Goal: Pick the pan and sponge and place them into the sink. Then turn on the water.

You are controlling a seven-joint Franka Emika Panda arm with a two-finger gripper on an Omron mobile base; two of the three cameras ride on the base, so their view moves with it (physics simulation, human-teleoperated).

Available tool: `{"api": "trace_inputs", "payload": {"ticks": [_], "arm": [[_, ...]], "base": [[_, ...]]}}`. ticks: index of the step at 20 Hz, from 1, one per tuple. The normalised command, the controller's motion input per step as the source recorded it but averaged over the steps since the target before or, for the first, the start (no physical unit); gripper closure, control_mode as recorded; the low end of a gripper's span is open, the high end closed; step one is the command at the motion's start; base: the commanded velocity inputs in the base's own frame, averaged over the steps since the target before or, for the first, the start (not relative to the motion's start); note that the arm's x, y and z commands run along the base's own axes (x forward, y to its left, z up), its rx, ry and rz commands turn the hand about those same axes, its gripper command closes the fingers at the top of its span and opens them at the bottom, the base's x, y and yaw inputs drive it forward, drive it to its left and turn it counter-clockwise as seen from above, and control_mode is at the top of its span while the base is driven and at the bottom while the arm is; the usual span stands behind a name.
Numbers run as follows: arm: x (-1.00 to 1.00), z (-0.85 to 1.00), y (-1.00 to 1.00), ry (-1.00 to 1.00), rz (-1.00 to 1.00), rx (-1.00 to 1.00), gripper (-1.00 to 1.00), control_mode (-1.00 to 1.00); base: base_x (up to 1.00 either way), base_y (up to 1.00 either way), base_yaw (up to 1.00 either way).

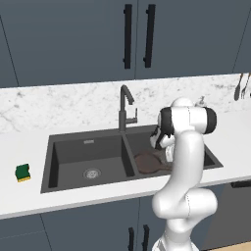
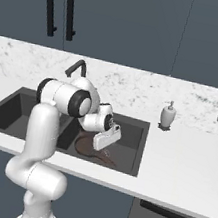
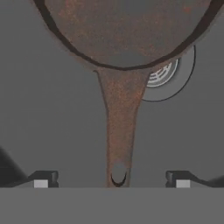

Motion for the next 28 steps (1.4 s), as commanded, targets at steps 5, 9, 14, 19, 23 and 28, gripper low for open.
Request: {"api": "trace_inputs", "payload": {"ticks": [5, 9, 14, 19, 23, 28], "arm": [[-0.17, 0.50, 0.08, -0.08, 0.00, 0.06, -1.00, -1.00], [-0.21, 0.46, 0.07, -0.12, 0.00, 0.09, -1.00, -1.00], [-0.20, 0.55, 0.01, -0.09, 0.00, 0.11, -1.00, -1.00], [-0.16, 0.60, 0.00, -0.06, 0.00, 0.14, -1.00, -1.00], [-0.28, 0.60, 0.00, -0.09, -0.05, 0.13, -1.00, -1.00], [-0.58, 0.65, -0.04, -0.15, -0.10, 0.14, -1.00, -1.00]], "base": [[0.00, 0.00, 0.00], [0.00, 0.00, 0.00], [0.00, 0.00, 0.00], [0.00, 0.00, 0.00], [0.00, 0.00, 0.00], [0.00, 0.00, 0.00]]}}
